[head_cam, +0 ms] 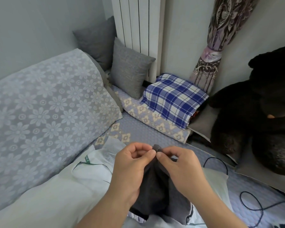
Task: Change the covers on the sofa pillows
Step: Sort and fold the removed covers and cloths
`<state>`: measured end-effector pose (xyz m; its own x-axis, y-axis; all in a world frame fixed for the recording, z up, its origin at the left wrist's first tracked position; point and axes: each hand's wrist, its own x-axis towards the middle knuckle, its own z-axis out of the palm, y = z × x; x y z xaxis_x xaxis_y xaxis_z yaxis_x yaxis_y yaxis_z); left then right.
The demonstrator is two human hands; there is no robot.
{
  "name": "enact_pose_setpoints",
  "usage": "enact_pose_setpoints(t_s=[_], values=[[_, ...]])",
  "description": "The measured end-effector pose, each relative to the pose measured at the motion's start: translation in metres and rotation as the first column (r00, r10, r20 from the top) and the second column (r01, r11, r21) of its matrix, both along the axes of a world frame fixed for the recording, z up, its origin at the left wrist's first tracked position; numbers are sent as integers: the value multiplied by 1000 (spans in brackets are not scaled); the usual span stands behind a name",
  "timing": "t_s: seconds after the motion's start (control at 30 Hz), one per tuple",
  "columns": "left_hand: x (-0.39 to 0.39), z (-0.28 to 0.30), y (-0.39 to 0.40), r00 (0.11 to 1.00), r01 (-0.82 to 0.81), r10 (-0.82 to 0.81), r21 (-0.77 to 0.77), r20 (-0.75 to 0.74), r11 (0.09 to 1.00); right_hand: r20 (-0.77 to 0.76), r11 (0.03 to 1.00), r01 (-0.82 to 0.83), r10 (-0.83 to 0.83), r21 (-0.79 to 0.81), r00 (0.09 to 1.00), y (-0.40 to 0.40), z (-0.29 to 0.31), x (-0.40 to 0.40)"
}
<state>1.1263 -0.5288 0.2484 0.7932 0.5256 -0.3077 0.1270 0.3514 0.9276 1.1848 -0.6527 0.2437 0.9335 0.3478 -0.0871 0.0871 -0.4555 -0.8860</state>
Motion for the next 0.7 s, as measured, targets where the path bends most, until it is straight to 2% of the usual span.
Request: enact_pose_setpoints(t_s=[0.13,0.17,0.23,0.33,0.4,0.47,0.53,0.57,0.6,0.63,0.67,0.7], values=[[0,3,5,998,47,-43,109,-40,993,-31,1000,-2,2,-30,1000,-2,-2,1],[1,5,6,998,44,-41,68,-45,997,-21,999,-5,4,-35,1000,-3,-2,0],[3,8,10,997,47,-55,-146,-47,988,16,999,-9,10,-33,1000,-3,-2,0],[8,9,17,990,80,-125,-445,-72,892,21,999,-16,15,42,1000,-6,-3,4],[9,9,19,981,125,-182,-530,-58,839,-95,982,-29,47,185,994,-9,-4,5],[10,11,19,978,159,-205,-541,-26,826,-248,932,-15,112,361,962,-11,-4,8],[10,13,14,981,177,-193,-423,5,889,-356,872,2,197,489,913,-14,-5,12],[10,13,11,982,186,-189,-257,13,948,-394,850,8,236,527,888,-15,-5,14],[9,12,8,983,186,-186,2,-4,983,-412,834,14,258,551,874,-16,-4,16],[8,11,5,985,169,-169,287,-25,943,-424,822,27,265,569,866,-16,-2,16],[7,9,3,988,141,-152,526,-21,839,-432,809,43,268,586,861,-15,-1,16],[6,7,0,989,101,-146,693,6,714,-445,801,66,260,595,857,-15,-1,15]])
